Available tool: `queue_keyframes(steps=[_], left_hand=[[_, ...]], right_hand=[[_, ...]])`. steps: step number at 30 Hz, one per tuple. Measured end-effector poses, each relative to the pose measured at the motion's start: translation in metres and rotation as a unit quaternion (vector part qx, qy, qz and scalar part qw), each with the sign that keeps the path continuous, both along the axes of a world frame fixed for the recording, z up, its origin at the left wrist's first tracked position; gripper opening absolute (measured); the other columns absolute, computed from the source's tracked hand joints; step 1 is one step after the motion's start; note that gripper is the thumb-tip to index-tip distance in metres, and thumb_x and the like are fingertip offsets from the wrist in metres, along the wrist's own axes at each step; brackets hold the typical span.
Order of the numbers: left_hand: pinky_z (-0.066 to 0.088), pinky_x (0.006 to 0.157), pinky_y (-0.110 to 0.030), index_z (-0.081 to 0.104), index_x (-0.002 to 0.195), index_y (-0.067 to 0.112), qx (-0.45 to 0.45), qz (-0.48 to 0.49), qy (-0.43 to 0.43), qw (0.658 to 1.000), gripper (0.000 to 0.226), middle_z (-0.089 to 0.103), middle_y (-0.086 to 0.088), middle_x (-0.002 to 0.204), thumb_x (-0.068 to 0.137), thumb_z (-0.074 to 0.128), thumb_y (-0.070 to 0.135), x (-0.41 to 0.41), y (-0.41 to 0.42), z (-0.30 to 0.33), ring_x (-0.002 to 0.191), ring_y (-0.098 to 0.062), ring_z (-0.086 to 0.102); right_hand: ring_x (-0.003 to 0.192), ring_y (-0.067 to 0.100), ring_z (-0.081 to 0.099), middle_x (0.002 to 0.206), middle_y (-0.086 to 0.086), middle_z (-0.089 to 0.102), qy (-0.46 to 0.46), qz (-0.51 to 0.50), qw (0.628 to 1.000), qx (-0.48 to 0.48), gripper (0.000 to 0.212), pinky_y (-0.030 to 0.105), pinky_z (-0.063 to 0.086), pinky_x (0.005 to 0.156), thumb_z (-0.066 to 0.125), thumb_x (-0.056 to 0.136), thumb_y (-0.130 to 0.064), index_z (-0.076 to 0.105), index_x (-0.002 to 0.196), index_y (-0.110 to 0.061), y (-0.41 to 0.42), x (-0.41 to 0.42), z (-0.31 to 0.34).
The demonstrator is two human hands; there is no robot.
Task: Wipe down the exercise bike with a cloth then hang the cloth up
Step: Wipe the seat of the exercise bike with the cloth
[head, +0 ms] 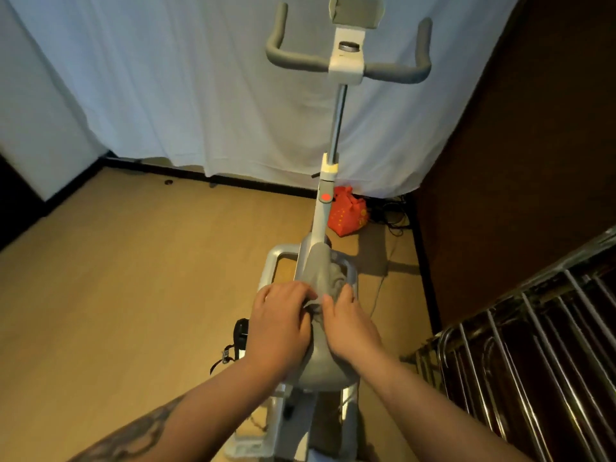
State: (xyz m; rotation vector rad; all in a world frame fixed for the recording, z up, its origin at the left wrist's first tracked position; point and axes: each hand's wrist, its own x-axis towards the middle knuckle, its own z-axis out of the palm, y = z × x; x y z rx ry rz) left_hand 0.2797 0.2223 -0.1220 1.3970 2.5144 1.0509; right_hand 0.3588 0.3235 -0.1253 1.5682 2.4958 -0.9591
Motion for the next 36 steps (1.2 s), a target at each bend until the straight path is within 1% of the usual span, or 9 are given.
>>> queue_keyframes(steps=[6,12,18,21,23,26,30,33,36], left_hand=[[0.032,0.099,-0.027,0.055,0.116,0.031,-0.070,0.125,-0.038,0.989,0.028,0.053,0.014,0.122,0.091,0.043,0.025,0.028,0.022,0.007,0.116,-0.009,0.045],[0.034,0.082,-0.027,0.057,0.097,0.031,-0.053,0.215,-0.022,0.975,0.022,0.058,0.013,0.100,0.086,0.041,0.020,0.035,0.026,0.000,0.099,-0.013,0.053],[0.034,0.079,-0.026,0.060,0.089,0.028,-0.033,0.297,-0.011,0.954,0.021,0.062,0.012,0.089,0.081,0.052,0.011,0.042,0.026,-0.002,0.087,-0.012,0.056],[0.033,0.073,-0.026,0.059,0.086,0.027,-0.042,0.299,-0.013,0.953,0.017,0.060,0.010,0.086,0.083,0.052,0.012,0.041,0.028,-0.001,0.084,-0.014,0.053],[0.034,0.073,-0.027,0.058,0.084,0.027,-0.038,0.295,-0.011,0.955,0.016,0.058,0.010,0.084,0.083,0.052,0.012,0.042,0.027,0.000,0.083,-0.014,0.051],[0.040,0.074,-0.031,0.059,0.084,0.024,-0.037,0.288,-0.004,0.957,0.014,0.060,0.008,0.084,0.083,0.054,0.011,0.044,0.027,0.002,0.083,-0.016,0.053],[0.042,0.076,-0.031,0.060,0.083,0.023,-0.038,0.287,-0.006,0.957,0.014,0.060,0.007,0.084,0.084,0.054,0.010,0.042,0.026,0.001,0.082,-0.015,0.052],[0.038,0.072,-0.028,0.059,0.080,0.022,-0.018,0.290,-0.005,0.957,0.013,0.059,0.007,0.081,0.081,0.050,0.012,0.044,0.024,0.001,0.078,-0.014,0.051],[0.040,0.070,-0.029,0.058,0.078,0.023,-0.008,0.288,0.010,0.957,0.014,0.058,0.007,0.077,0.078,0.044,0.019,0.044,0.024,-0.001,0.075,-0.015,0.051]], right_hand=[[0.129,0.027,0.043,0.153,0.005,0.027,0.039,0.111,0.992,0.044,0.064,0.042,0.043,0.097,0.025,0.101,-0.049,-0.003,0.154,-0.025,-0.009,0.018,0.002],[0.138,0.034,0.035,0.159,0.015,0.017,0.105,0.105,0.987,-0.059,0.067,0.040,0.036,0.103,0.028,0.104,-0.040,-0.011,0.154,-0.020,0.023,-0.009,0.005],[0.149,0.031,0.004,0.161,0.003,-0.020,0.156,0.221,0.960,-0.069,0.067,0.042,0.023,0.115,0.039,0.102,-0.037,-0.005,0.154,-0.037,0.044,-0.013,-0.005],[0.147,0.029,0.013,0.162,-0.005,-0.007,0.244,0.097,0.946,-0.190,0.060,0.044,0.026,0.116,0.051,0.098,-0.023,0.025,0.150,-0.038,0.069,-0.052,-0.006],[0.145,0.030,0.019,0.162,-0.003,-0.004,0.240,0.063,0.952,-0.179,0.058,0.046,0.031,0.114,0.051,0.098,-0.022,0.028,0.149,-0.038,0.058,-0.057,-0.008],[0.146,0.037,0.011,0.162,0.002,-0.014,0.156,0.128,0.978,-0.052,0.063,0.049,0.030,0.112,0.044,0.101,-0.033,0.009,0.154,-0.036,0.043,-0.051,-0.012],[0.137,0.033,0.030,0.152,0.004,0.031,0.147,0.192,0.970,-0.029,0.038,0.046,0.034,0.106,0.046,0.098,-0.039,0.054,0.131,-0.024,0.090,-0.085,-0.011],[0.115,0.024,0.046,0.122,-0.002,0.054,0.163,0.305,0.938,0.001,0.031,0.039,0.039,0.094,0.049,0.094,-0.044,0.066,0.107,-0.021,0.110,-0.083,-0.014],[0.121,0.011,0.041,0.120,-0.010,0.057,0.210,0.457,0.862,0.057,0.036,0.037,0.023,0.110,0.044,0.095,-0.048,0.069,0.109,-0.026,0.111,-0.060,-0.016]])
